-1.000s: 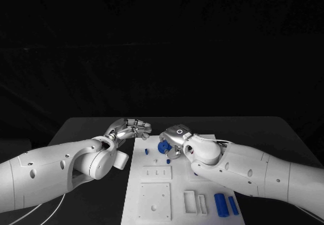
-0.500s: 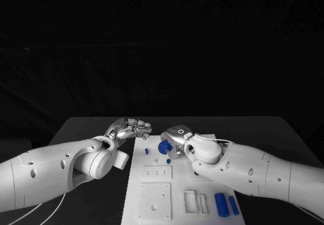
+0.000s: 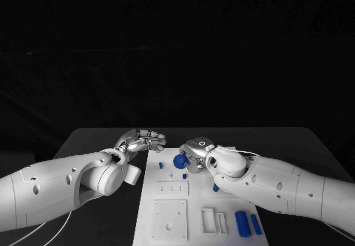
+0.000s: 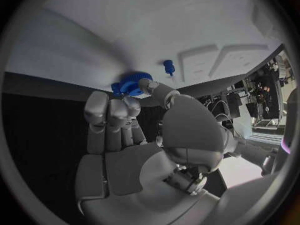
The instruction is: Assemble the parts on the task board
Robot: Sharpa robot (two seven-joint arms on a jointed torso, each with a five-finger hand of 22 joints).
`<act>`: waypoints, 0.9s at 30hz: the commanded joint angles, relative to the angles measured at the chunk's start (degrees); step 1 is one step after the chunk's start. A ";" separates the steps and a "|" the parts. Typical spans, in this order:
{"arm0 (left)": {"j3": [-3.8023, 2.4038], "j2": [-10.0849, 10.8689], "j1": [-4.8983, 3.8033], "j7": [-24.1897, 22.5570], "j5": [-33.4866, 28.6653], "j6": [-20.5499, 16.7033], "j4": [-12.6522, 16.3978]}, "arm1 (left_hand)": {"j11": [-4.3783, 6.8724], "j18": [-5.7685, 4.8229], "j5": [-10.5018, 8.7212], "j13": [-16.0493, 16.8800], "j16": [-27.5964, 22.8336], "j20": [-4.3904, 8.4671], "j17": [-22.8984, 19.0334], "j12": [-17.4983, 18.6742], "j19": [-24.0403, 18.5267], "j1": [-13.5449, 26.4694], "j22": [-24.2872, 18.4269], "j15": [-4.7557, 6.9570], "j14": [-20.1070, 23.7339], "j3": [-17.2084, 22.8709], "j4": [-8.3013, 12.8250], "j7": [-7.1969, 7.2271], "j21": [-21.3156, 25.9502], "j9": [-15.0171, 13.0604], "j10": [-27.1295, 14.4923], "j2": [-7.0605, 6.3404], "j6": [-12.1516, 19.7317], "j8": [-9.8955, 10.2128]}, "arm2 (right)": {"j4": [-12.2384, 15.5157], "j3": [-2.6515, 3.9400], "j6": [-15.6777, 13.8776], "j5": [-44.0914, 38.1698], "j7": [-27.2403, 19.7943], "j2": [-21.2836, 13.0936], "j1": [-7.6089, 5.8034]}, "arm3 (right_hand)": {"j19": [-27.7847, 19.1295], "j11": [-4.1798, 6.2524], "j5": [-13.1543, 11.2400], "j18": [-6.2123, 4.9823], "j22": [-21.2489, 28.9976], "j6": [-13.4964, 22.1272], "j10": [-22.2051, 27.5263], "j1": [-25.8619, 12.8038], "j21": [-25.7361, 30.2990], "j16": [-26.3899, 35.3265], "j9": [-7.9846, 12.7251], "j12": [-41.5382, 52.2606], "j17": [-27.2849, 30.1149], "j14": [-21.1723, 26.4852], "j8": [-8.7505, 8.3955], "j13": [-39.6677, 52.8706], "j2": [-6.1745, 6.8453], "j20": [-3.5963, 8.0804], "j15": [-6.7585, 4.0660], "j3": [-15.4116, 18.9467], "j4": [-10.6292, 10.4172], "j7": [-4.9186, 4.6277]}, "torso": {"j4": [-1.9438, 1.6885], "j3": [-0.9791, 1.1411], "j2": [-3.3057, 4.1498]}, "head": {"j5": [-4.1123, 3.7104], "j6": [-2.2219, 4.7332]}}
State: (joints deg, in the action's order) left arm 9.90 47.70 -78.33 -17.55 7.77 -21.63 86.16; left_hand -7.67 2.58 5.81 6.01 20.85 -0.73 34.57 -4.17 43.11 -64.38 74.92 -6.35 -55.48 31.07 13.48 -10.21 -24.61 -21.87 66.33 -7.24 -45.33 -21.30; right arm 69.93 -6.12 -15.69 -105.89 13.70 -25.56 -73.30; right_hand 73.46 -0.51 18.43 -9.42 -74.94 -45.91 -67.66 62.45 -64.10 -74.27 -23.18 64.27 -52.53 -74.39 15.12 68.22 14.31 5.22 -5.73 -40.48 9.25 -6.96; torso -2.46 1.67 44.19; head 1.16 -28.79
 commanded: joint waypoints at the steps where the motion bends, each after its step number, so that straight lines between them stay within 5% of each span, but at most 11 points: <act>1: -0.05 -0.01 -0.09 -0.40 -0.08 0.36 0.13 | -0.31 1.04 0.36 -0.07 -0.25 0.02 0.06 0.26 -0.43 0.50 1.08 -0.12 -0.30 0.22 0.02 -0.36 -0.40 -0.09 0.09 0.04 -0.14 0.20 | -0.21 -0.14 1.91 1.15 -0.27 -0.49 0.16 | -0.06 -0.01 0.61 -5.58 -0.80 -0.58 0.20 -0.08 0.18 0.41 -0.12 0.07 -0.11 -0.23 0.41 0.07 -0.45 0.30 0.00 0.34 0.03 -0.06 | 0.01 0.04 0.01 | -0.05 -0.02; 15: -0.05 0.30 -0.09 -0.50 -0.16 0.28 0.11 | -0.36 1.04 0.19 -0.08 -0.35 0.01 0.18 0.25 -0.44 0.99 1.07 -0.13 -0.33 0.17 -0.30 -0.39 -0.44 -0.15 0.06 0.09 -0.12 0.25 | 1.83 -0.14 1.00 2.45 -0.13 -3.40 0.19 | -0.04 -0.07 -0.97 -5.58 -0.78 -0.74 0.11 -0.49 0.18 0.51 -0.29 0.19 -0.29 -0.27 0.72 0.14 -0.79 0.30 0.06 0.27 -0.36 -0.12 | 0.00 0.01 -0.01 | -0.02 -0.03; 21: -0.05 0.60 -0.09 -0.56 -0.16 0.28 -0.09 | -0.36 1.05 0.19 -0.08 -0.37 0.02 0.21 0.25 -0.45 0.96 1.07 -0.12 -0.33 0.20 -0.28 -0.39 -0.45 -0.16 0.05 0.09 -0.12 0.25 | 4.43 -0.09 -5.07 3.74 -1.16 -6.46 0.19 | -0.03 -0.09 -1.12 -5.58 -0.78 -0.84 0.09 -0.52 0.17 0.52 -0.33 0.20 -0.32 -0.27 0.80 0.14 -0.70 0.31 0.07 0.25 -0.40 -0.14 | 0.09 0.08 -0.02 | 0.04 0.11; 23: -0.05 0.80 -0.09 -0.69 -0.17 0.16 -0.19 | -0.36 1.05 0.19 -0.08 -0.37 0.02 0.21 0.25 -0.46 0.95 1.07 -0.12 -0.33 0.21 -0.27 -0.39 -0.45 -0.17 0.05 0.08 -0.12 0.25 | 5.58 0.38 -8.48 7.08 -3.04 -8.28 0.16 | 0.03 -0.13 -1.96 -5.58 -0.77 -1.04 -0.02 -0.52 0.16 0.54 -0.41 0.30 -0.41 -0.30 0.98 0.19 -0.46 0.37 0.11 0.15 -0.53 -0.19 | 0.23 0.09 -0.05 | 0.03 0.23; 27: -0.05 1.04 -0.09 -0.80 -0.23 0.16 -0.15 | -0.33 1.05 0.17 -0.08 -0.38 0.01 0.27 0.23 -0.44 1.11 1.07 -0.11 -0.39 0.19 -0.37 -0.39 -0.48 -0.19 0.09 0.07 -0.14 0.25 | 5.02 1.07 -6.30 20.75 -13.76 -10.89 -1.04 | -0.22 -0.33 -3.72 -5.58 -0.72 -1.08 0.90 -1.07 0.36 0.88 -0.47 -0.59 -0.40 -0.14 1.09 -0.49 0.34 0.33 0.30 0.28 -1.07 -0.37 | 0.27 0.02 -0.04 | -0.07 0.42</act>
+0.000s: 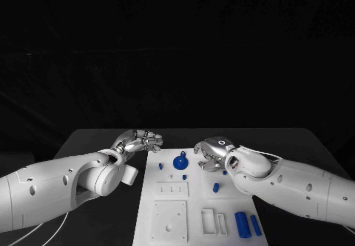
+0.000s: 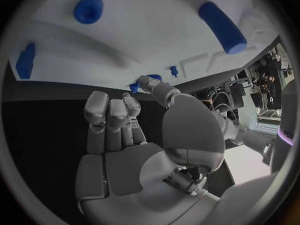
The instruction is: Assemble the parts on the task board
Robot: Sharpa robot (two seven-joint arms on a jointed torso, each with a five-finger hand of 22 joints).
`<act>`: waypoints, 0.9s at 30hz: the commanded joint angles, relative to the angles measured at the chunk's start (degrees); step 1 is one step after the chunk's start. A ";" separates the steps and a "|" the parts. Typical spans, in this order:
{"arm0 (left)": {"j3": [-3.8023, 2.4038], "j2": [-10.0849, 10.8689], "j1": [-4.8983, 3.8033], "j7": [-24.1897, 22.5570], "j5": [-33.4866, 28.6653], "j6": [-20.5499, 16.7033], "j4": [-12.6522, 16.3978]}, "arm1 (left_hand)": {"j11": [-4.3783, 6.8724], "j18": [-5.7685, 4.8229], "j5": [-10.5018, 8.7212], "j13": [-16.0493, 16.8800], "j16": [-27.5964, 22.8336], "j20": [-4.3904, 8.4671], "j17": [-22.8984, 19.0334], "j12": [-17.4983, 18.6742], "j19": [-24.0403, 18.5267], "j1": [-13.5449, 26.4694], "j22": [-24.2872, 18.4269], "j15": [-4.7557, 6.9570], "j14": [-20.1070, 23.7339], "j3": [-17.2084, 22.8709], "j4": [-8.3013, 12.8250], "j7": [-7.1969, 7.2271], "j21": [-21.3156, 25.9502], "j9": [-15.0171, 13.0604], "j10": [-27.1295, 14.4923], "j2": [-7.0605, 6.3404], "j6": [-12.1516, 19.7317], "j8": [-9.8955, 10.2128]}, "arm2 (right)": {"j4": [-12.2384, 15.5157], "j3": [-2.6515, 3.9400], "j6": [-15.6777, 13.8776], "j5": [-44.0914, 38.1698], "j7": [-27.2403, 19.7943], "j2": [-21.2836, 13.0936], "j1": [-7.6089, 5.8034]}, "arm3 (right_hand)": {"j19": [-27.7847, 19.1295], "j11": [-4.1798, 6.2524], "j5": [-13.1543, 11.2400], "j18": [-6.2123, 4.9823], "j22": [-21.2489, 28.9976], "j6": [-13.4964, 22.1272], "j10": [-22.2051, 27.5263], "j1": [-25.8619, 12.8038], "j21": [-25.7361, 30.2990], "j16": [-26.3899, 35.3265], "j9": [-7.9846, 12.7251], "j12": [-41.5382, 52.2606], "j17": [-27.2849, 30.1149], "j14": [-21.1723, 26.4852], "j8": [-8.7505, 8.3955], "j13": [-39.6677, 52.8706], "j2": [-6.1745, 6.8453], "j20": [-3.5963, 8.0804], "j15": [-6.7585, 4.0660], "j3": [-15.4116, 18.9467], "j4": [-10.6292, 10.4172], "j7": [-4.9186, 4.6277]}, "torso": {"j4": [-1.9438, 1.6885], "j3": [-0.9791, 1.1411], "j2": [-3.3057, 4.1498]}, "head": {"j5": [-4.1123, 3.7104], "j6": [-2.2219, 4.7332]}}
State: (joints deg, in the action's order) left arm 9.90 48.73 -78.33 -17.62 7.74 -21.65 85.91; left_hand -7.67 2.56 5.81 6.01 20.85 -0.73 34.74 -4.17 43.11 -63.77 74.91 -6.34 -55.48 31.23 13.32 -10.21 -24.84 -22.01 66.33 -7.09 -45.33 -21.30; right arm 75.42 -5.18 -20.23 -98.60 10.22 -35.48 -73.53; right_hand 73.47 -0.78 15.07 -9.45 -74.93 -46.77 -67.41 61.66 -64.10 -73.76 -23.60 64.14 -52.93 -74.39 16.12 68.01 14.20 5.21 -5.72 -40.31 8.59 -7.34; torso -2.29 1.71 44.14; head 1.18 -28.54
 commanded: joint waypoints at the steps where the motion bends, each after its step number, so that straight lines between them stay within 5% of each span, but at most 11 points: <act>1: -0.05 0.08 -0.09 -0.75 -0.21 0.23 0.08 | -0.32 1.07 0.17 -0.07 -0.38 0.01 0.10 0.22 -0.43 0.53 1.08 -0.11 -0.41 0.03 -0.24 -0.39 -0.26 -0.06 0.09 -0.08 -0.15 0.25 | -0.87 0.15 -1.12 16.90 -12.28 -1.65 -1.27 | -0.39 0.16 -0.36 -5.55 -0.72 0.01 0.79 -0.40 0.44 0.53 -0.03 -0.52 0.04 -0.07 0.02 -0.29 0.20 0.29 0.14 0.36 -0.40 0.29 | 0.18 -0.01 -0.02 | -0.20 0.30; 3: -0.05 0.15 -0.09 -0.85 -0.21 0.24 0.02 | -0.31 1.08 0.17 -0.07 -0.38 0.02 0.12 0.21 -0.42 0.54 1.09 -0.10 -0.43 0.04 -0.25 -0.38 -0.27 -0.07 0.11 -0.08 -0.16 0.25 | -1.21 0.30 -0.43 20.68 -14.43 -3.24 -1.62 | -0.83 -0.55 -0.09 -5.55 -0.82 -0.12 1.16 -0.65 0.53 0.77 -0.18 -0.50 0.00 -0.02 0.23 -0.21 -0.58 0.32 0.73 2.00 0.52 -0.51 | 0.41 -0.02 -0.11 | -0.27 0.50; 8: -0.04 0.12 -0.09 -0.93 -0.22 0.32 -0.75 | -0.27 1.09 0.16 -0.06 -0.38 0.03 0.15 0.19 -0.41 0.54 1.09 -0.09 -0.47 0.06 -0.25 -0.36 -0.29 -0.09 0.16 -0.09 -0.18 0.24 | -2.50 0.96 1.50 24.22 -17.94 -5.96 -1.79 | -1.39 -0.61 1.51 -5.55 -0.95 0.00 1.60 -1.72 0.47 0.93 -0.40 -0.29 -0.36 0.08 0.42 -0.08 -2.66 0.35 0.77 6.44 3.39 -0.58 | 0.76 0.03 -0.27 | -0.36 0.73; 12: -0.04 0.10 -0.08 -1.02 -0.24 0.40 -1.44 | -0.23 1.10 0.16 -0.04 -0.38 0.05 0.18 0.16 -0.40 0.52 1.09 -0.07 -0.50 0.09 -0.24 -0.33 -0.31 -0.11 0.22 -0.07 -0.22 0.22 | -3.77 1.15 3.01 25.74 -19.39 -7.82 -1.79 | -1.64 -0.68 2.12 -5.55 -0.93 -0.08 1.74 -2.38 0.49 1.07 -0.47 -0.22 -0.62 0.11 0.52 -0.13 -3.57 0.35 0.87 8.94 5.21 -0.65 | 1.27 0.32 -0.50 | -0.35 0.82; 17: -0.01 -0.10 -0.06 -1.14 -0.38 0.63 -2.29 | -0.21 1.11 0.16 -0.03 -0.39 0.06 0.21 0.13 -0.39 0.51 1.09 -0.06 -0.52 0.11 -0.23 -0.31 -0.32 -0.13 0.28 -0.05 -0.25 0.21 | -5.81 1.16 4.22 26.72 -20.31 -9.02 -1.77 | -1.72 -0.67 2.30 -5.55 -0.90 -0.11 1.79 -2.33 0.52 1.14 -0.48 -0.22 -0.73 0.10 0.54 -0.17 -3.86 0.35 0.84 9.63 5.95 -0.64 | 1.58 0.59 -0.66 | -0.64 0.80; 22: 0.07 -0.51 0.04 -1.15 -0.56 0.85 -3.02 | -0.19 1.11 0.16 -0.02 -0.40 0.06 0.23 0.12 -0.39 0.51 1.09 -0.06 -0.53 0.13 -0.23 -0.29 -0.33 -0.15 0.31 -0.03 -0.27 0.20 | -7.01 1.15 5.45 27.05 -20.66 -9.94 -1.54 | -1.82 -0.66 2.54 -5.55 -0.90 -0.17 1.85 -2.23 0.56 1.21 -0.49 -0.24 -0.79 0.12 0.57 -0.21 -4.00 0.34 0.83 9.99 6.40 -0.63 | 2.09 1.08 -0.66 | -0.54 0.48; 27: 0.08 -0.74 0.21 -1.15 -0.58 0.98 -3.16 | -0.18 1.11 0.16 -0.02 -0.42 0.07 0.25 0.12 -0.40 0.50 1.09 -0.06 -0.53 0.14 -0.22 -0.29 -0.33 -0.16 0.32 -0.02 -0.28 0.20 | -8.83 1.14 6.70 27.75 -20.86 -9.94 -1.01 | -1.95 -0.64 2.91 -5.55 -0.89 -0.19 1.92 -2.25 0.61 1.30 -0.48 -0.26 -0.85 0.14 0.58 -0.24 -4.05 0.29 0.81 10.44 6.83 -0.61 | 2.28 1.27 -0.63 | -0.87 0.40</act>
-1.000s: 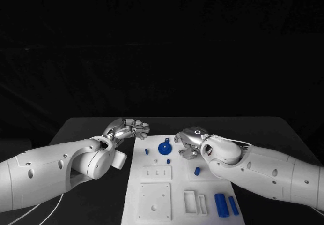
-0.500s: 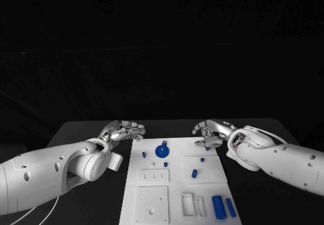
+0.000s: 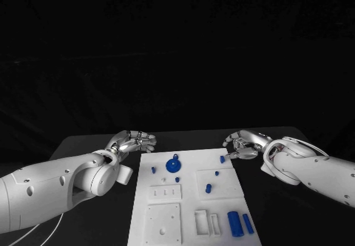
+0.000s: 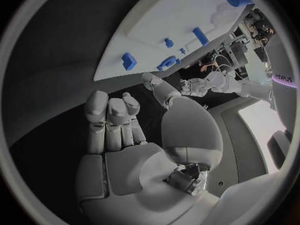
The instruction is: Assemble the parts on the task board
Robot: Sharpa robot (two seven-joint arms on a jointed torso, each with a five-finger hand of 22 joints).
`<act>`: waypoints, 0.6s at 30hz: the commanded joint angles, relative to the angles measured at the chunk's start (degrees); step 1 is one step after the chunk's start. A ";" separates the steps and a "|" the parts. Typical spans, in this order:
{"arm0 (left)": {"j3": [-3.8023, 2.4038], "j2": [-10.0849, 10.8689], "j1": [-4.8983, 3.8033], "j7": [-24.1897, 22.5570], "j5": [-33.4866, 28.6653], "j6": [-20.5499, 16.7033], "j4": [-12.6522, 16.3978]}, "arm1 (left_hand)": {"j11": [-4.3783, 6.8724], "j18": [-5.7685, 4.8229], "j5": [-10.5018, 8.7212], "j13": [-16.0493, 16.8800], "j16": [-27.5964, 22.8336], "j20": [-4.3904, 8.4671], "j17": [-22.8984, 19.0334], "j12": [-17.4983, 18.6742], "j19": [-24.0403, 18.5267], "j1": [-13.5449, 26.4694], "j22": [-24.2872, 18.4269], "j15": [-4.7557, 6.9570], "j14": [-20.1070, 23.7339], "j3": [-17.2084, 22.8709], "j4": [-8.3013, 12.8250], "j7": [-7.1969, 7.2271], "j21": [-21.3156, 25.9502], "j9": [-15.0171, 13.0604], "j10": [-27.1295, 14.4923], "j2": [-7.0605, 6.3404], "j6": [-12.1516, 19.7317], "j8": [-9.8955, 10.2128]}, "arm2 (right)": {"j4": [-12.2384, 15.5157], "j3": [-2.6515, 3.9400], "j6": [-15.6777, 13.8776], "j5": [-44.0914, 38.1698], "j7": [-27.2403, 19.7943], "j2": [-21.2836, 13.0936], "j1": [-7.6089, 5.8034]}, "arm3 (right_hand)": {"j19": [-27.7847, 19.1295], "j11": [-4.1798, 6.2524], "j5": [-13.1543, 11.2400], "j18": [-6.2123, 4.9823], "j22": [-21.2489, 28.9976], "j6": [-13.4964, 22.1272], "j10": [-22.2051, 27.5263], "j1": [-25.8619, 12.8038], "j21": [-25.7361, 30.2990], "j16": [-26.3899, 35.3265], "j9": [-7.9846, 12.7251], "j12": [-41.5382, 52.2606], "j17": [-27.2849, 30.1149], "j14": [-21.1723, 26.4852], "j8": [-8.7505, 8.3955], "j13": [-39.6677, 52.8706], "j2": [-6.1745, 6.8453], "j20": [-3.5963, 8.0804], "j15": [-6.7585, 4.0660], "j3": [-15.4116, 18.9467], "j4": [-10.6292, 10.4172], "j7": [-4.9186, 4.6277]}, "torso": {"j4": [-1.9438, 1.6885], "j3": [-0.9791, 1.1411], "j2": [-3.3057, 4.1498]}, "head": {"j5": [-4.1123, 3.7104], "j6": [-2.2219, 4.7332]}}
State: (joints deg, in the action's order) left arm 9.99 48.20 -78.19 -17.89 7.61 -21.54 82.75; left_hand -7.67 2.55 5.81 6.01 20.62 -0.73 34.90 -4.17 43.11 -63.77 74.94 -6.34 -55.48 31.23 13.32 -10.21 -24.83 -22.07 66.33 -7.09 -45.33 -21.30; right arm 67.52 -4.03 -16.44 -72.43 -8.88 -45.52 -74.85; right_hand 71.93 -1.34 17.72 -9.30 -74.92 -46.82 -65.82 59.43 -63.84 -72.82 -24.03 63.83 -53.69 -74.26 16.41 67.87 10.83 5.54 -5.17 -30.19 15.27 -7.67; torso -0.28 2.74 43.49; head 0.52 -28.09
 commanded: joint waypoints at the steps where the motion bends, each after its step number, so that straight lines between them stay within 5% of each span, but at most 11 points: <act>1: -0.01 -0.23 0.08 -0.86 -0.45 0.87 0.04 | -0.18 1.12 0.16 -0.02 -0.20 0.06 0.09 0.12 -0.40 0.50 1.05 -0.06 -0.52 0.14 -0.22 -0.29 -0.33 -0.10 0.32 -0.02 -0.28 0.20 | -1.24 0.00 3.12 1.59 -1.83 0.17 0.46 | -0.42 -0.07 0.32 -5.70 -0.91 -0.15 0.34 -0.02 0.35 0.36 -0.06 0.04 -0.11 0.01 0.28 -0.11 -0.73 -0.05 0.25 0.39 0.21 -0.28 | 0.31 0.32 0.03 | -0.24 -0.03; 18: 0.00 -0.28 0.41 -0.81 -0.46 1.05 0.47 | -0.21 1.12 0.13 -0.04 -0.28 0.06 0.14 0.18 -0.45 0.45 1.04 -0.07 -0.47 0.17 -0.11 -0.30 -0.34 -0.13 0.24 -0.05 -0.23 0.24 | -6.38 0.01 3.80 2.79 -2.79 2.90 2.91 | -0.79 -0.03 0.23 -5.70 -0.88 0.26 0.62 0.41 0.54 0.66 0.04 -0.11 -0.17 0.11 0.06 -0.23 -1.17 -0.19 0.20 1.13 1.08 -0.23 | -0.01 0.72 0.19 | -0.35 -0.35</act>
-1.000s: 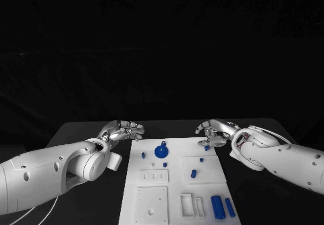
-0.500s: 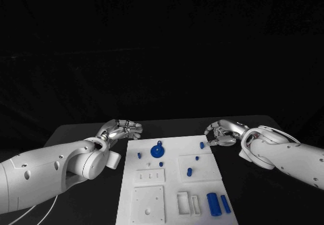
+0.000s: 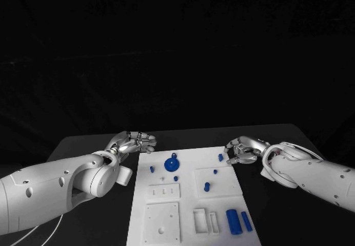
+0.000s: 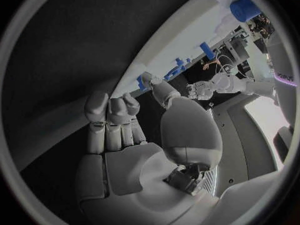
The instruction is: Assemble the parts on the task board
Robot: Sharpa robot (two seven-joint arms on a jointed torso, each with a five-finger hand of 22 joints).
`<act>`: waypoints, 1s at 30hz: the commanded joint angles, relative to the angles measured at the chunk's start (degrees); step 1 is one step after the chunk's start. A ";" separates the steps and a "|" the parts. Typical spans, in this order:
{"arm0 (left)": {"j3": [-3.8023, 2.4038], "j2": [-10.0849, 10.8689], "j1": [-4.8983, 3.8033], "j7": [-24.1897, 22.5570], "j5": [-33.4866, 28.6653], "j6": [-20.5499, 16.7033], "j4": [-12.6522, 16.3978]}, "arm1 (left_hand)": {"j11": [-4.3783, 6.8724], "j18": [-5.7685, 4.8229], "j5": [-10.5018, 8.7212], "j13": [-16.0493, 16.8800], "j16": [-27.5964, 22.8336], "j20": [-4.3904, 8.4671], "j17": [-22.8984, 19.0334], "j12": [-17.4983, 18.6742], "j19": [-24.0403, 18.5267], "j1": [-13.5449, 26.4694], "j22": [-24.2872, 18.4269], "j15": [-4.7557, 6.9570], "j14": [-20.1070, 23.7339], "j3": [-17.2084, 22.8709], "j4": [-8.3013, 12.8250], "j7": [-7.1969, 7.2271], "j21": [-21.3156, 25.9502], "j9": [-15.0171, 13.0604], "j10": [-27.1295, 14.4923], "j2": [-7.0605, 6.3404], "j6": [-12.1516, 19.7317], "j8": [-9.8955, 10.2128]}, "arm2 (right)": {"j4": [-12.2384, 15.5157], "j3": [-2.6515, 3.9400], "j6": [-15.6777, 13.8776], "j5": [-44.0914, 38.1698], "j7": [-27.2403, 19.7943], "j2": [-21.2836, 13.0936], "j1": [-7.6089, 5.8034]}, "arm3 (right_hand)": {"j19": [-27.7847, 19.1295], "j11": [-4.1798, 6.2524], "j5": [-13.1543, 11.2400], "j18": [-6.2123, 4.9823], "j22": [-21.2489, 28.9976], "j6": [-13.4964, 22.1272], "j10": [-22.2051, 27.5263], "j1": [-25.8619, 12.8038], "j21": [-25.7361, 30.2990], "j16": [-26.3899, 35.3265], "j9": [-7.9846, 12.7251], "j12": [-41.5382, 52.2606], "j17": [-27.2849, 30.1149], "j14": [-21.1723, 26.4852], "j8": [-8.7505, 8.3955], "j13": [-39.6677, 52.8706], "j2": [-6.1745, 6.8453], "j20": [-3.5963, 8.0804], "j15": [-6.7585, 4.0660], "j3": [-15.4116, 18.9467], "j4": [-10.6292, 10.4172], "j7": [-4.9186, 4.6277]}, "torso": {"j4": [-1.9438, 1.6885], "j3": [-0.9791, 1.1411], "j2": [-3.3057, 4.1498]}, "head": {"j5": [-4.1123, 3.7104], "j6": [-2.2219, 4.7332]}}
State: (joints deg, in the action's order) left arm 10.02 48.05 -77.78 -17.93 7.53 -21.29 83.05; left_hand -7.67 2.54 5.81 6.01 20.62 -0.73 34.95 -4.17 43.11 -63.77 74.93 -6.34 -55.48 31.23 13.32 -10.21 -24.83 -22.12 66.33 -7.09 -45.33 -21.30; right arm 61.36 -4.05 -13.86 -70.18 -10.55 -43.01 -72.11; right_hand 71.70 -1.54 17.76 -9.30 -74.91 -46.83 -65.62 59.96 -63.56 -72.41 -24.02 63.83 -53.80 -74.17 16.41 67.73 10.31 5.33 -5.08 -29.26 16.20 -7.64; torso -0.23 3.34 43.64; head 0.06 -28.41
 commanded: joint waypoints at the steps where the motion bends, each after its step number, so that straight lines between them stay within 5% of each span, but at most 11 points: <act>1: -0.03 -0.13 0.00 -0.77 -0.38 0.78 0.17 | -0.21 1.13 0.13 -0.04 -0.29 0.06 0.10 0.18 -0.46 0.45 1.06 -0.07 -0.47 0.17 -0.11 -0.30 -0.34 -0.08 0.23 -0.06 -0.22 0.24 | -0.32 0.02 1.13 0.61 -1.15 0.59 0.23 | -0.58 0.18 0.22 -5.70 -0.89 0.29 0.43 -0.12 0.27 0.26 0.04 -0.12 -0.06 0.02 0.05 -0.10 -0.69 0.02 0.11 0.23 0.14 -0.25 | -0.01 0.11 0.04 | 0.16 -0.04; 11: -0.03 -0.16 0.00 -0.72 -0.38 0.85 0.36 | -0.23 1.12 0.12 -0.05 -0.32 0.05 0.12 0.20 -0.48 0.45 1.05 -0.08 -0.46 0.19 -0.09 -0.31 -0.34 -0.09 0.20 -0.04 -0.21 0.26 | -0.73 0.03 1.36 0.92 -1.31 1.68 0.79 | -0.70 0.27 -0.71 -5.70 -0.88 0.09 0.47 -0.07 0.35 0.41 0.02 -0.12 -0.16 -0.01 0.15 -0.16 -1.84 -0.11 0.03 0.46 0.03 -0.16 | 0.03 0.00 0.02 | 0.37 -0.26; 22: -0.03 -0.15 0.00 -0.65 -0.38 0.84 0.33 | -0.24 1.12 0.12 -0.05 -0.35 0.05 0.15 0.21 -0.49 0.45 1.05 -0.08 -0.46 0.20 -0.07 -0.32 -0.34 -0.10 0.19 -0.04 -0.20 0.27 | -0.94 0.03 1.75 0.96 -1.36 2.51 1.12 | -0.75 0.54 -9.40 -5.70 -0.88 -0.81 0.44 1.03 0.53 0.87 0.21 -0.15 -0.53 -0.19 0.33 -0.38 -3.55 -0.41 -0.22 -4.98 -2.38 0.15 | 0.02 -0.02 0.00 | 0.74 -0.49; 30: -0.03 -0.23 0.00 -0.60 -0.38 0.91 0.32 | -0.25 1.12 0.13 -0.05 -0.37 0.05 0.17 0.21 -0.50 0.44 1.05 -0.09 -0.46 0.21 -0.05 -0.32 -0.35 -0.11 0.18 -0.03 -0.20 0.28 | -0.86 0.03 1.63 0.89 -1.22 2.56 1.14 | -0.69 0.58 -11.49 -5.70 -0.96 -1.21 0.41 1.51 0.41 0.99 0.32 -0.07 -0.75 -0.28 0.40 -0.40 -3.52 -0.45 -0.26 -7.86 -3.47 0.18 | 0.07 -0.01 -0.03 | 0.82 -0.55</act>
State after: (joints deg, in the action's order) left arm 10.02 47.97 -77.75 -17.92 7.46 -21.13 83.25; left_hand -7.67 2.54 5.81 6.01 20.62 -0.73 35.04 -4.17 43.11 -63.77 74.91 -6.34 -55.48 31.23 13.32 -10.21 -24.83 -22.16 66.33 -7.09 -45.33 -21.30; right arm 60.46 -3.98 -13.26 -69.22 -11.42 -40.51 -71.12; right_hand 71.02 -1.32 6.44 -9.30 -74.90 -47.51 -65.42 61.17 -63.23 -71.76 -23.74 63.83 -54.48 -74.27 16.59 67.38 6.85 5.03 -5.18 -36.83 12.60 -7.50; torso -0.14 3.32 43.63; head 0.88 -28.93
